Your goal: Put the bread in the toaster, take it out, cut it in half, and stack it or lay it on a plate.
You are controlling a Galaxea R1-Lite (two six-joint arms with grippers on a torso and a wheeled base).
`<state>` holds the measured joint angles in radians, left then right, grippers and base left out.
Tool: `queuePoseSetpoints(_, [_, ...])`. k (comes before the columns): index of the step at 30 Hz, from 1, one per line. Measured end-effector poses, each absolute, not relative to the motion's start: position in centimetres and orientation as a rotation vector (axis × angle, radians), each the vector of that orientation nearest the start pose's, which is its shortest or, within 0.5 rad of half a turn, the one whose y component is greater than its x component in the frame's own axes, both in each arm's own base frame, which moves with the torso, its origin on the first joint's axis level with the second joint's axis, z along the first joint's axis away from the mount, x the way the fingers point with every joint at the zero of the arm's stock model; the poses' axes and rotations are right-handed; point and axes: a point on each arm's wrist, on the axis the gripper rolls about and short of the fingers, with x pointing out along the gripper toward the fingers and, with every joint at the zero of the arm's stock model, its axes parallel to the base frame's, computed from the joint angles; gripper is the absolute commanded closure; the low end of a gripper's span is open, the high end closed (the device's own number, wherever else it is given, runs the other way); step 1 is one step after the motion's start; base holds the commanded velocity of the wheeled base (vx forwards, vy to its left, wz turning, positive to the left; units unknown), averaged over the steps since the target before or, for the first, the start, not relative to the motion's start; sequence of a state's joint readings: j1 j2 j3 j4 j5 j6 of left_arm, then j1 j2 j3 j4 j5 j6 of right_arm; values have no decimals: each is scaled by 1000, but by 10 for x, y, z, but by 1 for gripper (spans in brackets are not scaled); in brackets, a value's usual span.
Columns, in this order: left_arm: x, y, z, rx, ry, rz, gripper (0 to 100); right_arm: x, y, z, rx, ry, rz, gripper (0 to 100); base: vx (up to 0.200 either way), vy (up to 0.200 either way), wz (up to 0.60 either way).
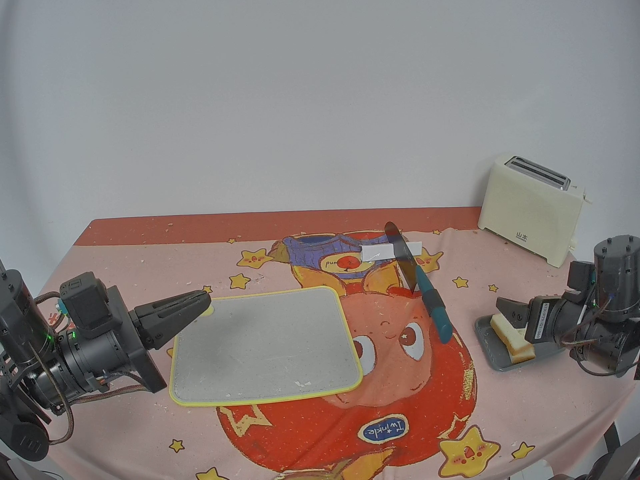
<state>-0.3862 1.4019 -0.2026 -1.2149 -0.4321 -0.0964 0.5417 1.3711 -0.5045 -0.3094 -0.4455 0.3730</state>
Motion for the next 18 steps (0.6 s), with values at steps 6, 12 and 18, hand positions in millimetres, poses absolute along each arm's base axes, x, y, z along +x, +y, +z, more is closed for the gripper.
queuePoseSetpoints(6, [166,-76,163,-87,15,-802,100,169,92,155,96,498,2,0,0,0,0])
queuePoseSetpoints(12, [159,-69,168,-89,-20,-726,100,165,79,161,101,462,-40,0,0,0,0])
queuePoseSetpoints(18, [144,-42,163,-89,-33,-567,100,152,52,166,111,421,-90,0,0,0,0])
